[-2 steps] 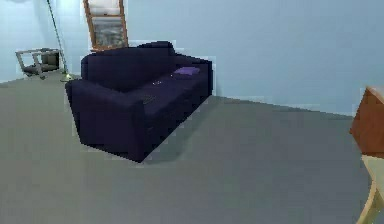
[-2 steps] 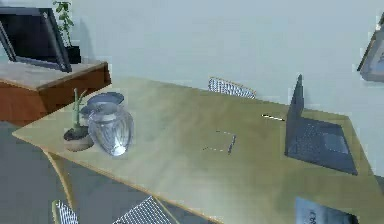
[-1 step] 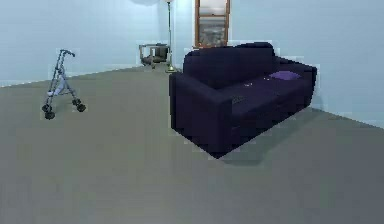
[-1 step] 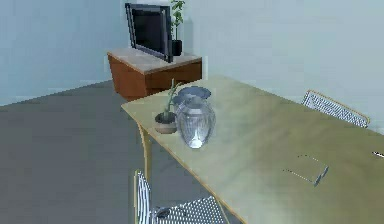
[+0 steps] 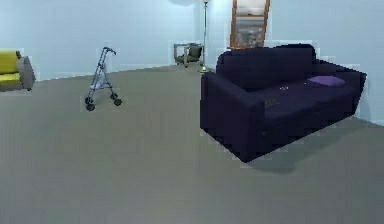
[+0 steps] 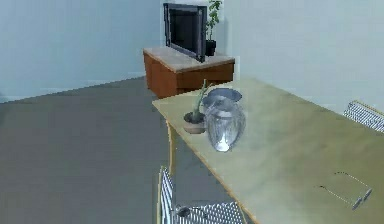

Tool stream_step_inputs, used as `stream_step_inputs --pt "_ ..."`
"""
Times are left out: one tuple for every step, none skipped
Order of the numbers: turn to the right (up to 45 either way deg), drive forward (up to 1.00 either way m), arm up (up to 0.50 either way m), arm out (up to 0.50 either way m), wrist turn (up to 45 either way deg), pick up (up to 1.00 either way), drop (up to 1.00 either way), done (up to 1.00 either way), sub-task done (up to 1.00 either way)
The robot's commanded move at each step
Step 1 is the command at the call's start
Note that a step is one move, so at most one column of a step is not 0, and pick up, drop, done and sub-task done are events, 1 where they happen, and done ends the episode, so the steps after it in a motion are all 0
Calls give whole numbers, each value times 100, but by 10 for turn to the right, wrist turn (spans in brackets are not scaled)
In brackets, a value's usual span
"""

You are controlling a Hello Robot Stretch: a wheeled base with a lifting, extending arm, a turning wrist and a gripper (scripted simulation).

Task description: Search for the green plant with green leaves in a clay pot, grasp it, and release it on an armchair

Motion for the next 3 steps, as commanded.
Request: stream_step_inputs --pt "0 20 0 0 0 0 0 0 0" --pt "450 0 0 0 0 0 0 0 0" --pt "0 30 0 0 0 0 0 0 0"
